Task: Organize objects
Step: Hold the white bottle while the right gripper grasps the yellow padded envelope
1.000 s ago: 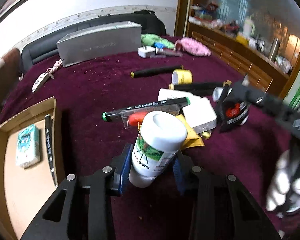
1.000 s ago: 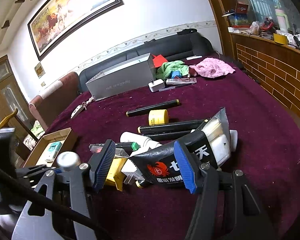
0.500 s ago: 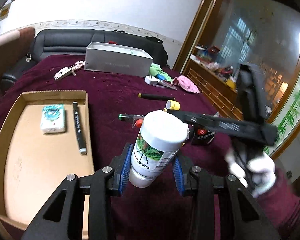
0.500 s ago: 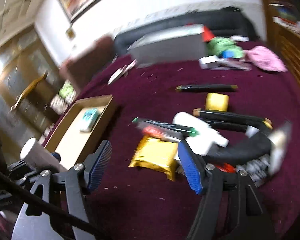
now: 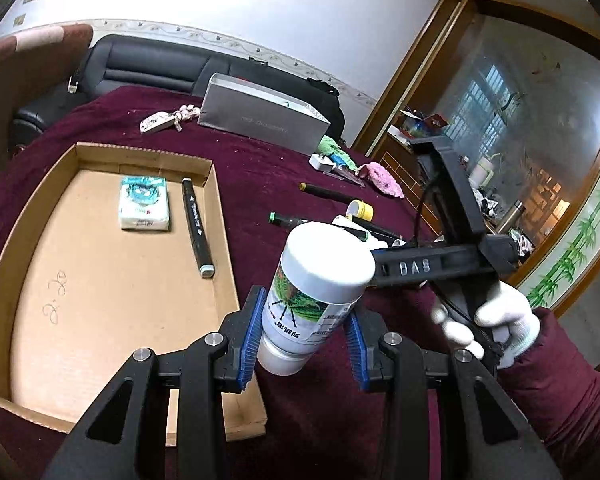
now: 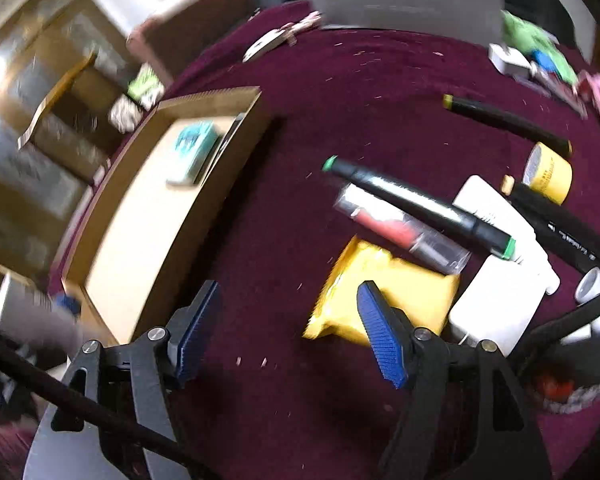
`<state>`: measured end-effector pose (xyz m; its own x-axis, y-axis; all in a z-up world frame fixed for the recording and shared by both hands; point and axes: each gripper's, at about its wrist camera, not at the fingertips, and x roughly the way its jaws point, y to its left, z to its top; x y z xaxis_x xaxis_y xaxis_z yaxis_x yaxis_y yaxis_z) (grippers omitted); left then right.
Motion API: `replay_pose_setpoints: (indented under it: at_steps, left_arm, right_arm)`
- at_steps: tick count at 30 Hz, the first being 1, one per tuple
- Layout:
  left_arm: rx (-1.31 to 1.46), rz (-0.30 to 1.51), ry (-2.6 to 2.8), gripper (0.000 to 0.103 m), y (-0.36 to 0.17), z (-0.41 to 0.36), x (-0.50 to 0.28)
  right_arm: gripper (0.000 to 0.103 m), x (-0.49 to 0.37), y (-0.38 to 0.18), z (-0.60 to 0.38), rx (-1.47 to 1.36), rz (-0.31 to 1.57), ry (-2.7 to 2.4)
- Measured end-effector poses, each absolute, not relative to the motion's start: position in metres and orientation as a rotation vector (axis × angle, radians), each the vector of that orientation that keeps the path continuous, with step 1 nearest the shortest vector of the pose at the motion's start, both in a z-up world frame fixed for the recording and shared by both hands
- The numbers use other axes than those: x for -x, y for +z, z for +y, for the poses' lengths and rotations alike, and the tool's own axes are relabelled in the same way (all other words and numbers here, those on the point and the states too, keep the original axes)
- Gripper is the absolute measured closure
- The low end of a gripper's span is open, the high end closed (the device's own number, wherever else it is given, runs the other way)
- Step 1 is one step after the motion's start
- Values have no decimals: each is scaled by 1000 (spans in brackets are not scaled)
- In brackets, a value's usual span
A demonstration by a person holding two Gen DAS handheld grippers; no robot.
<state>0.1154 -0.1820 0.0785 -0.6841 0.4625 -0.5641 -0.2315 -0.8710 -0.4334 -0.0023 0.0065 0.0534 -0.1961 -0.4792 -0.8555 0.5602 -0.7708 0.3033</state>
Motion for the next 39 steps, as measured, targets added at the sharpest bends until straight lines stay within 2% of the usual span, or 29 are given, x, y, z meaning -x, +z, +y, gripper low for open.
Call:
replay_pose_setpoints:
  at_steps: [5,8,10,12,14,17,19,23,26,29,33,35,37,39]
  left_arm:
    - [978,-471,2530,70,76,-187,-123]
    - [976,-487,2530,70,75,-189,-125]
    - [978,-493,2529,70,75,-190,-127]
    - [979,-488,2529,70,75,-190,-130]
    - [975,-484,2528,70,75,-191,-131]
    - [974,-491,2525,70,75,-192,-132]
    - [977,-496,2522,70,74,-192,-133]
    - [976,-484,2522,70,75,-193,-139]
    - [982,-492,2531,70,75,-195,-140]
    - [985,-501,2539,70,75,-198,-142]
    - [987,-492,2545,70,76,-198,-145]
    - [992,-492,2545,70,76,-198,-146]
    - [992,-492,2549,70,77,-197,-148]
    - [991,-489,2551,70,77,-198,-149]
  right_arm:
    - [33,-12,55,-4,-1352,372,-2142]
    - [33,-1,51,-4,-1357,469,-2241]
    - [25,10,43,1,-1389,412,-2241]
    - [9,17,43,3,-1408,314,-2202]
    - [6,14,47,1,-1460,170,-2058]
    - [6,5,50,3,-1531,-49,-1745]
    - [6,2,57,10,-1516,-59,-1808]
    - [7,-11,62,13,-1462,181,-2005]
    - [7,-47,65,-6,-1335,489,-2043]
    - [7,-82,64,-21,-1213,720,-2023]
    - [7,-116,45,-38,-1009,1121,-1981]
    - [7,-119,31,-48,-947,1249,-1931]
    - [8,-112,24,-50,-952,1262,-1896]
    - [13,-92,26,-48,-1060,1149,-1895]
